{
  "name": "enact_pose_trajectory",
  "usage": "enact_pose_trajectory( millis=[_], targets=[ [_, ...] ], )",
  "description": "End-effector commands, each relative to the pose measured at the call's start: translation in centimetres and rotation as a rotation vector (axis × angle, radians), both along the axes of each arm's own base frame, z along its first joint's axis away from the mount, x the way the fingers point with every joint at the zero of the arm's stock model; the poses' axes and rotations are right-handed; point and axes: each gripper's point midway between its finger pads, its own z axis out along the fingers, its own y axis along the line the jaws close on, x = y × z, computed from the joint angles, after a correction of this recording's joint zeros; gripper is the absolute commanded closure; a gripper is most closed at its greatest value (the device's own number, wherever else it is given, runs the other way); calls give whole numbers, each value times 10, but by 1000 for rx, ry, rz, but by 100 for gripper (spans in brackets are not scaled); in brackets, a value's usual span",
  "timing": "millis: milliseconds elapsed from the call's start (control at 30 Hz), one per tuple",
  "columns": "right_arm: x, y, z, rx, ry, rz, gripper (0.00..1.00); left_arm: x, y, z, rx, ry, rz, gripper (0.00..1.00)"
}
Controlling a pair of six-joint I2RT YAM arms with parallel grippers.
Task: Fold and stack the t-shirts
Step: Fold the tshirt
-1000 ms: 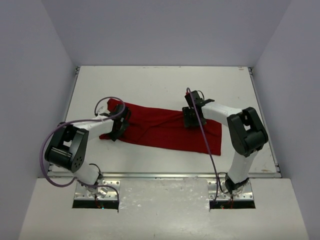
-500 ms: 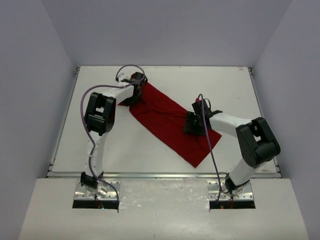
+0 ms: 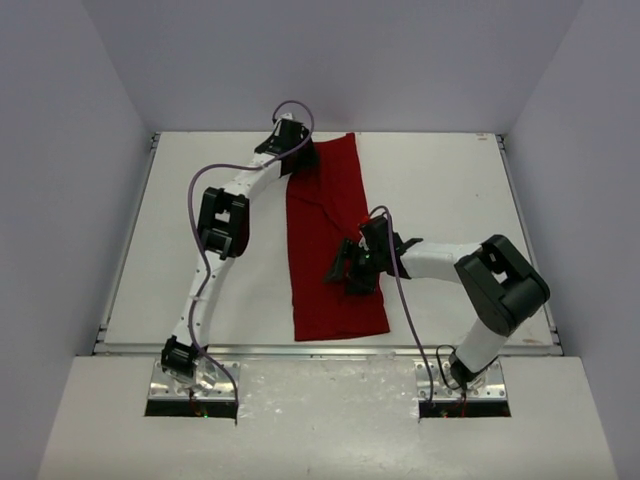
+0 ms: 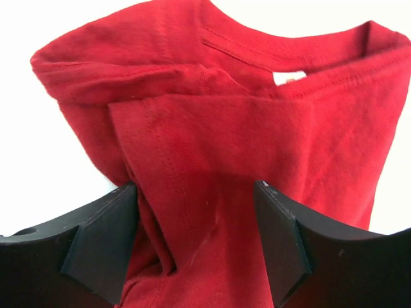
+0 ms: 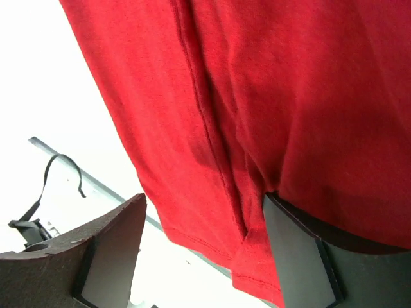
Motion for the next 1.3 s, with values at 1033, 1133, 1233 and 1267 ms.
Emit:
enact_pose_trajectory(
  millis=[1033, 1133, 1233, 1267],
  targets=[
    [-34, -107, 37, -94, -198, 149, 26, -424, -6, 26, -214, 171, -29, 24],
    [-53, -105, 25, -45, -165, 145, 28, -452, -11, 8, -215, 235, -58, 29],
    [-71, -110, 10, -49, -128, 138, 30, -474, -21, -4, -225, 281, -100, 30],
    [-78, -112, 3, -46, -120, 136, 31, -479, -23, -11, -222, 298, -101, 31]
  ],
)
